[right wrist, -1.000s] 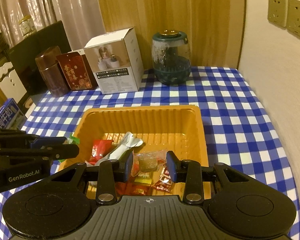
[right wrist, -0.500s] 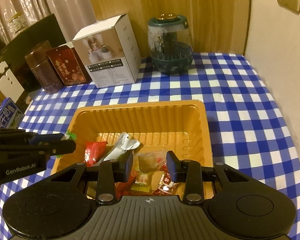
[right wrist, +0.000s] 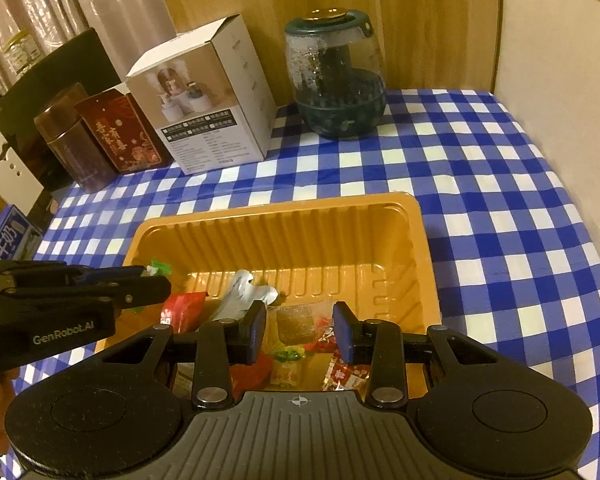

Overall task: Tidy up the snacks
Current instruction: 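Lower both tools into the tray and open them to drop the candies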

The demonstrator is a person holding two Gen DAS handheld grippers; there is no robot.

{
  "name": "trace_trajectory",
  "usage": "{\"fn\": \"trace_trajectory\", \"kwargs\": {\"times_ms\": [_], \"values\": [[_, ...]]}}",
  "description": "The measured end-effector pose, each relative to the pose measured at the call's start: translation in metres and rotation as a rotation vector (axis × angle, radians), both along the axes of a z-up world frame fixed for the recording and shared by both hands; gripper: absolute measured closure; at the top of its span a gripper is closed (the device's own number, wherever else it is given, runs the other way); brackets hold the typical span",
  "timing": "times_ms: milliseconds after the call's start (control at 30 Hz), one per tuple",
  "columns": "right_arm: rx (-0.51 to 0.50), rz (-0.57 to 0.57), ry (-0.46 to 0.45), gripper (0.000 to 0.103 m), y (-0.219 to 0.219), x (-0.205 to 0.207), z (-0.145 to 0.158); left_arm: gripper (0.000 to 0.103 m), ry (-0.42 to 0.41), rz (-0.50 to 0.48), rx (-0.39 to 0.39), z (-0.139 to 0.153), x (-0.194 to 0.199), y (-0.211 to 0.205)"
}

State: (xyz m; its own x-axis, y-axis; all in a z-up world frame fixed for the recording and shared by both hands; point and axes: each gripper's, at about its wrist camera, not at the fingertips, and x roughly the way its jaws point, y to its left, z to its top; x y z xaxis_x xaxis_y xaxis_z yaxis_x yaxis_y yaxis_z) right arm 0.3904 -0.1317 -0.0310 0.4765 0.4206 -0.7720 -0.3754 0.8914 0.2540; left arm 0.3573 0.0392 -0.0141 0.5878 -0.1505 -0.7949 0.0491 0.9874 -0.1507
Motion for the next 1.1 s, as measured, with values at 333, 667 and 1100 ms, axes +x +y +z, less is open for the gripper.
{"fn": "trace_trajectory", "kwargs": {"times_ms": [333, 667, 1100], "values": [[-0.005, -0.012, 0.012, 0.066, 0.0, 0.006, -0.011, 0.073, -0.008, 0.013, 0.003, -0.01, 0.01, -0.005], [-0.003, -0.012, 0.017, 0.066, -0.001, 0.006, -0.012, 0.062, 0.004, 0.01, 0.014, -0.014, 0.008, -0.005], [-0.006, -0.011, 0.019, 0.066, -0.002, 0.006, -0.012, 0.061, 0.017, 0.006, 0.051, -0.016, 0.0, 0.003]]}}
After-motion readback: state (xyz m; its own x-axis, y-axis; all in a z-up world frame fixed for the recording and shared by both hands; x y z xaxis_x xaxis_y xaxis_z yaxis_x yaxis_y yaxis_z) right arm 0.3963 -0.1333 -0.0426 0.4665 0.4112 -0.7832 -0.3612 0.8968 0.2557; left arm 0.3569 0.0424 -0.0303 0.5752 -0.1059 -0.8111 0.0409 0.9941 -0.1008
